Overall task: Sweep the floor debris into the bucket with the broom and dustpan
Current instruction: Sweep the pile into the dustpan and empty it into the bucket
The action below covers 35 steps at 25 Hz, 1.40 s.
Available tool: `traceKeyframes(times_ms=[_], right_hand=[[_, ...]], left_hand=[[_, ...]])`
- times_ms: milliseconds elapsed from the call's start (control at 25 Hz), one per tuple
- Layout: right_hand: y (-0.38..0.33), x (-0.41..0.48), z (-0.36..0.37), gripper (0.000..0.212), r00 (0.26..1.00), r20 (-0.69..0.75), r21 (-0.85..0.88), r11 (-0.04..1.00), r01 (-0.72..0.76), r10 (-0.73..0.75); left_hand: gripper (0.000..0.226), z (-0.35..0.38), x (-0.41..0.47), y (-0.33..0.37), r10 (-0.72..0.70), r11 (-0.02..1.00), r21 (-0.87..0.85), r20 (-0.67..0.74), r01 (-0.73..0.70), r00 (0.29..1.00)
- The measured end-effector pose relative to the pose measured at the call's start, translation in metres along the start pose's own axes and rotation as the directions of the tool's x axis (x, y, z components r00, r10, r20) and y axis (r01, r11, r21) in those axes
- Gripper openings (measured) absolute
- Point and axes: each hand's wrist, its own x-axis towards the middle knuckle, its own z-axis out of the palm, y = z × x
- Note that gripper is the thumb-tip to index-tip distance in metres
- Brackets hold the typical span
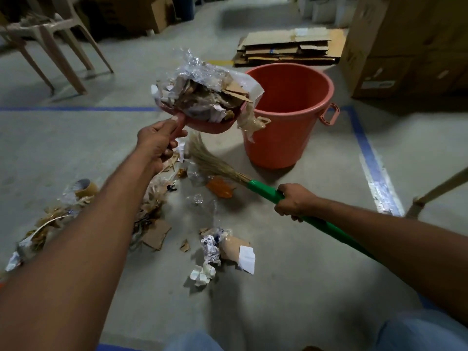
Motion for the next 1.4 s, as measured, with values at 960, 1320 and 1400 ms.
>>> traceKeyframes(times_ms=[960, 1320, 1400], right_hand=[[0.037, 0.003, -0.005, 0.035, 0.997, 0.025, 0.017, 0.997, 0.071, -0.071], [0.096, -0.029, -0.014, 0.038, 0.935, -0.337, -0.157, 0.986, 0.062, -0.112], [0.122, -0.043, 0.003, 0.038, 0.932, -0.360, -0.129, 0.992, -0.006, -0.042]], left_hand=[[0.019, 0.238, 0.067, 0.101, 0.607, -0.298, 0.808, 0.571, -0.508, 0.552], [0.039, 0.069, 0.024, 0.014, 0.370, 0.920, 0.274, -0.367, -0.281, 0.854], [0.037, 0.023, 0.009, -0.037, 0.235, 0.967, 0.197, -0.434, -0.163, 0.870]])
